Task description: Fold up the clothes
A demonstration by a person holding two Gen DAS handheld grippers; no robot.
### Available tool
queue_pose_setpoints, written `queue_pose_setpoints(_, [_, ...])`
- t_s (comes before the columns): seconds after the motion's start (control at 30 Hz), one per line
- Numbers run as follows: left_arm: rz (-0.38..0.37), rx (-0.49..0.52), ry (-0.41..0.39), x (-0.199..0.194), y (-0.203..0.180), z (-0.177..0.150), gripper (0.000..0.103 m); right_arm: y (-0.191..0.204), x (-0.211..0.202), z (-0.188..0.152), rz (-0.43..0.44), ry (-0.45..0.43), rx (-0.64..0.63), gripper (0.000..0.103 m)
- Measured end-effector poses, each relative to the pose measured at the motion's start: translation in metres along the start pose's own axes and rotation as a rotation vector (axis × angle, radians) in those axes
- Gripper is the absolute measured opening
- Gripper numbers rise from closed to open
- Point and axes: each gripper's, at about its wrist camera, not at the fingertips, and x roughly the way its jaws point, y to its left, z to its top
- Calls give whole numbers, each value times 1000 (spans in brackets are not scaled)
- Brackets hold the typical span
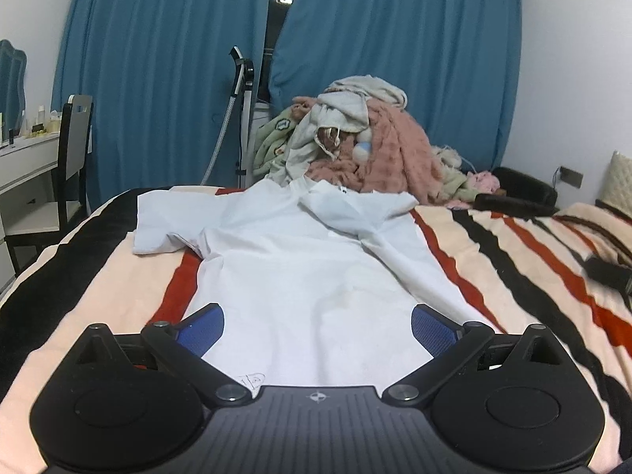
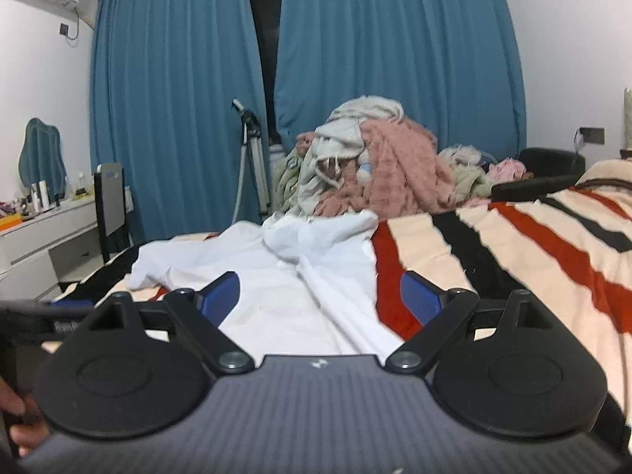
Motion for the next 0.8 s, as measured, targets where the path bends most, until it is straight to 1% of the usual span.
queue_pose_setpoints(0.13, [-4,48,19,5,-10,-6,97,-31,-8,15,-25,-42,97,90])
queue_pose_setpoints(0.27, [-54,93,56,13,-29,-12,91,-81,-23,30,-104,-93,219,90])
queue_pose_setpoints(0.37, [-116,171,84,19,-59,-19,85,-114,-33,33,-178,-130,284,90])
queue_pose_setpoints(0.43, [-172,231,101,23,-86,-25,85,-132,-38,28,-229,-146,343,91])
queue_pose_setpoints(0.53, [-261,292,125,31,-127,-34,82,-148,-36,19,-243,-143,422,91])
queue_pose_setpoints(0.6, [-304,321,136,35,-156,-38,74,-154,-35,17,-255,-151,434,91])
queue_pose_setpoints(0.63, [-325,328,131,36,-170,-40,73,-156,-36,16,-255,-156,440,91])
queue_pose_setpoints(0.7, [-391,338,117,38,-198,-45,72,-161,-37,15,-254,-172,455,91])
queue_pose_setpoints(0.73, [-421,347,127,42,-211,-48,71,-165,-40,15,-256,-186,463,91])
queue_pose_setpoints(0.8, [-466,364,166,53,-237,-57,63,-173,-47,13,-272,-210,476,91])
